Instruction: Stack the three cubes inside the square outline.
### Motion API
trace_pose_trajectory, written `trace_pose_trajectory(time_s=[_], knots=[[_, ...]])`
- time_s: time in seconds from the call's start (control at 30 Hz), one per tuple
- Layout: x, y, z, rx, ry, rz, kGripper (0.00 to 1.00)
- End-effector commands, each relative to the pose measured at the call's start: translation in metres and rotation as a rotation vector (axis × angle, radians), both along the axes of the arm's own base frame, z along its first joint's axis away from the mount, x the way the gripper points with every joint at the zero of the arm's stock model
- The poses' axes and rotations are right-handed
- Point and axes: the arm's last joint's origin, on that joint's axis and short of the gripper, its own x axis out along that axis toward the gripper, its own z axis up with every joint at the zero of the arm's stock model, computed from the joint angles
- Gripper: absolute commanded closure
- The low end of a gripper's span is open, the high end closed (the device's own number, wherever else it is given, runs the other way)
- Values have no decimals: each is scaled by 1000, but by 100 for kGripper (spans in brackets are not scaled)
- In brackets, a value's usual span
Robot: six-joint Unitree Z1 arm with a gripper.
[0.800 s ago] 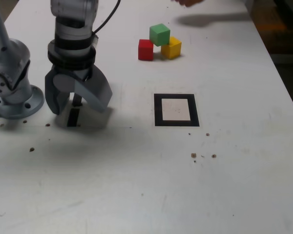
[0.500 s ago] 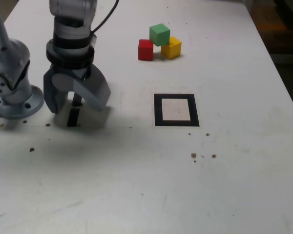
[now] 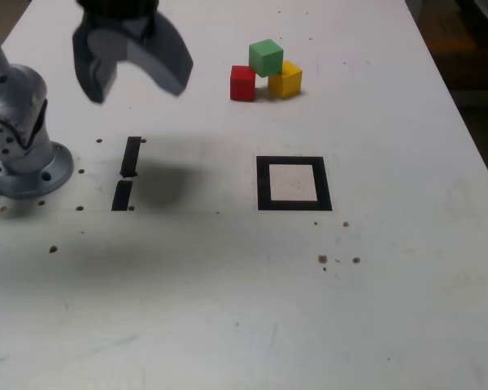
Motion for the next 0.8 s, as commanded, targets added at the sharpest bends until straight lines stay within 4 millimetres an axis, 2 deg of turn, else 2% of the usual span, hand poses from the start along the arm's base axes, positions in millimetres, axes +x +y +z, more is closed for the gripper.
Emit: trace_pose_trajectory(time_s=[0.0, 0.07, 0.17, 0.37, 0.57, 0.77], knots=[[18, 8, 69, 10, -144, 34, 0], [27, 19, 87, 13, -193, 91, 0], [43, 35, 100, 17, -246, 171, 0], [82, 62, 107, 27, -292, 300, 1], [125, 80, 95, 26, -280, 379, 1], [145, 97, 63, 41, -178, 467, 2]])
